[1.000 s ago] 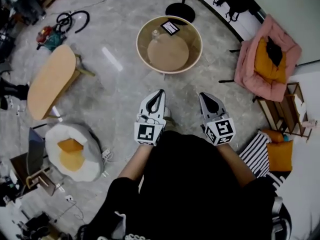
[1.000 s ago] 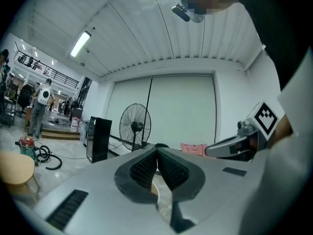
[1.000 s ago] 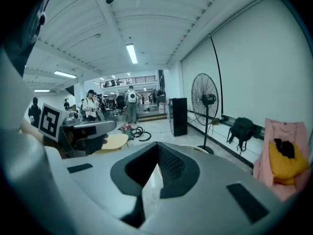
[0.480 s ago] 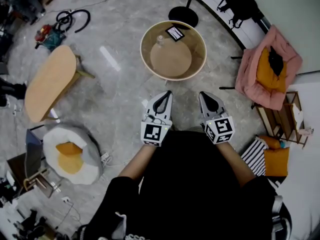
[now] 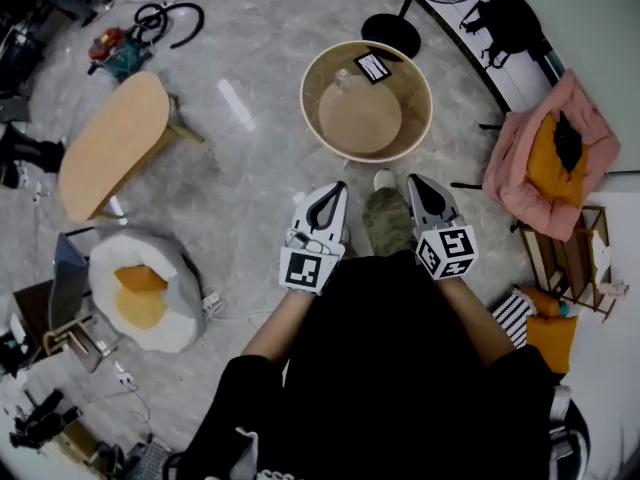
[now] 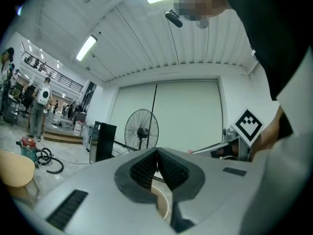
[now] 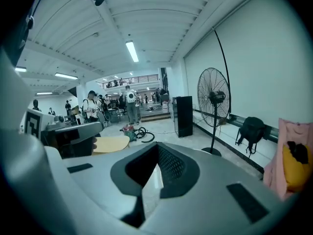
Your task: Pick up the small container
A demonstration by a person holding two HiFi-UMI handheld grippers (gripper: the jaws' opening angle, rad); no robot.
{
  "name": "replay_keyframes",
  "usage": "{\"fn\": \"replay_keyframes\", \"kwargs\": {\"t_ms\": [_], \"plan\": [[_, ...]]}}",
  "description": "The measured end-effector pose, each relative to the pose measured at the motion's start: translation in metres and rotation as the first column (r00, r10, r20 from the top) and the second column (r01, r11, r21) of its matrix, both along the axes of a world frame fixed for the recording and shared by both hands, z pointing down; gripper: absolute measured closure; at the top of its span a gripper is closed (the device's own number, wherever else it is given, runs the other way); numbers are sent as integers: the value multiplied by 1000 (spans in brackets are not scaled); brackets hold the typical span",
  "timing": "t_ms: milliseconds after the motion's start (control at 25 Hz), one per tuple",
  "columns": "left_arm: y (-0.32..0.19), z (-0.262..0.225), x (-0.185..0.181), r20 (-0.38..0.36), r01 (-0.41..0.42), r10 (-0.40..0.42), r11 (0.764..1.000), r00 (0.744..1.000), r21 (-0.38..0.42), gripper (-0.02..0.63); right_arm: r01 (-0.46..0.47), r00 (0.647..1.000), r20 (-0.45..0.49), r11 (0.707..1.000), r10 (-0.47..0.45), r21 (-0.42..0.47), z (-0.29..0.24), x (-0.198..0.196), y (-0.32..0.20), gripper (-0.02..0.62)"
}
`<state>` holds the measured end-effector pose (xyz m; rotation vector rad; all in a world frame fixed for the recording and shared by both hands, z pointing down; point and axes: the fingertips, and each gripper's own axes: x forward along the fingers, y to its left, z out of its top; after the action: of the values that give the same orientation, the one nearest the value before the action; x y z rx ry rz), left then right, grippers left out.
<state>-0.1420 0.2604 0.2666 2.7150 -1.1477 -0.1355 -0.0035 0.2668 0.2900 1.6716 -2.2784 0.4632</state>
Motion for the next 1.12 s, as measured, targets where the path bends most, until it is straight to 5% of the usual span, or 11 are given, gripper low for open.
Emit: {"fn": "replay_keyframes", "kwargs": {"t_ms": [400,640,880,1120], "plan": [[-58,17,31,49,129,-126,990,991,-63,586,238,970,31,969,-241,71,-9,-1,-95,578],[-113,21,52,80,208,-201,974,976,-91,586,290,956,35,954,-293,71,0,30,-158,578],[-135,29,82,147,162,-148,982,978,-92,586,311,950,25,949,-312,45,11,64,-205,578],[-171,44,98,172,239,-216,963,961,-128,586,352,935,32,936,-353,30,18,85,-245,578]]}}
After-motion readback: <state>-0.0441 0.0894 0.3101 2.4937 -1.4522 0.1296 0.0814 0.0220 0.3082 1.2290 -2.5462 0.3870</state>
